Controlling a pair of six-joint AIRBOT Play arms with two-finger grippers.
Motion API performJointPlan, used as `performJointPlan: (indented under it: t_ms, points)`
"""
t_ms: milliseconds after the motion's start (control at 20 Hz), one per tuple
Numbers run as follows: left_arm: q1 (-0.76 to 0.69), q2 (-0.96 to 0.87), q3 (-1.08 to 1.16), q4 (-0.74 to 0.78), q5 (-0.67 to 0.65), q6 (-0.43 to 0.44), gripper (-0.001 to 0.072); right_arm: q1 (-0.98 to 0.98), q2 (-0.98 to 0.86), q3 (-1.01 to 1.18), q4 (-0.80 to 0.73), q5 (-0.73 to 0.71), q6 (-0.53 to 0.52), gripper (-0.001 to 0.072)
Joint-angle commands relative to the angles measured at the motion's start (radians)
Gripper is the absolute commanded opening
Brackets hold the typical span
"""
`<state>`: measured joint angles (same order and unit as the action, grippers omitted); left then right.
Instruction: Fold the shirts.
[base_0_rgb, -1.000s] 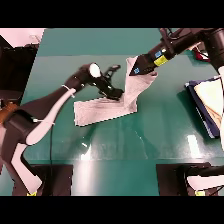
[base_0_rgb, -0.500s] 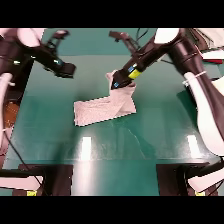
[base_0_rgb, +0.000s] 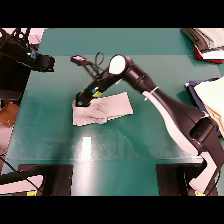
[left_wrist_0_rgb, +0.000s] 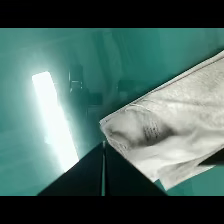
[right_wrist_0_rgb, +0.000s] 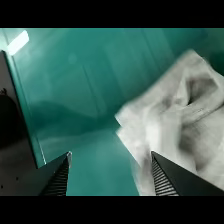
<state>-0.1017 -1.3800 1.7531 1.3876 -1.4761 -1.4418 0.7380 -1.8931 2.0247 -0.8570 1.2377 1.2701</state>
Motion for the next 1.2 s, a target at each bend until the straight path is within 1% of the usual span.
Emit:
performJointPlan:
  t_ms: [0, 100, 200, 400, 500, 550, 600, 650, 700, 850, 900, 1150]
  points:
    - [0.004, 0.007, 0.000, 0.005, -0.014, 0.003, 0.0022, 0.024, 0.003, 0.008, 0.017, -0.016, -0.048, 0.0572]
    - [0.004, 0.007, 0.000, 0.005, -0.022, 0.002, 0.0022, -0.034, 0.069, -0.079, 0.015, 0.057, -0.044, 0.0572]
    - [0.004, 0.006, 0.000, 0.004, -0.025, 0.002, 0.0022, -0.124, 0.144, -0.204, 0.016, 0.093, -0.044, 0.0572]
    - [0.004, 0.006, 0.000, 0.000, -0.024, 0.002, 0.0022, -0.354, 0.272, -0.478, 0.016, 0.085, -0.044, 0.0572]
    - [0.004, 0.006, 0.000, 0.000, -0.023, 0.002, 0.0022, -0.473, 0.298, -0.580, 0.021, 0.076, -0.044, 0.0574]
    - [0.004, 0.006, 0.000, 0.000, -0.023, 0.002, 0.0022, -0.522, 0.300, -0.618, 0.030, 0.076, -0.044, 0.0597]
    - [0.004, 0.006, 0.000, -0.001, -0.022, 0.002, 0.0022, -0.573, 0.299, -0.658, 0.050, 0.072, -0.045, 0.0689]
    - [0.004, 0.006, 0.000, -0.005, -0.021, 0.002, 0.0022, -0.609, 0.298, -0.698, 0.074, 0.061, -0.045, 0.0717]
    - [0.004, 0.006, 0.000, -0.006, -0.019, 0.002, 0.0022, -0.645, 0.295, -0.737, 0.107, 0.039, -0.045, 0.0716]
    - [0.004, 0.006, 0.000, -0.011, -0.008, 0.002, 0.0022, -0.684, 0.238, -0.794, 0.204, 0.022, -0.084, 0.0710]
    - [0.004, 0.006, 0.000, -0.011, -0.007, 0.002, 0.0022, -0.679, 0.207, -0.790, 0.229, 0.029, -0.092, 0.0691]
    - [0.004, 0.006, 0.000, -0.011, -0.006, 0.002, 0.0022, -0.570, 0.065, -0.697, 0.284, 0.043, -0.107, 0.0691]
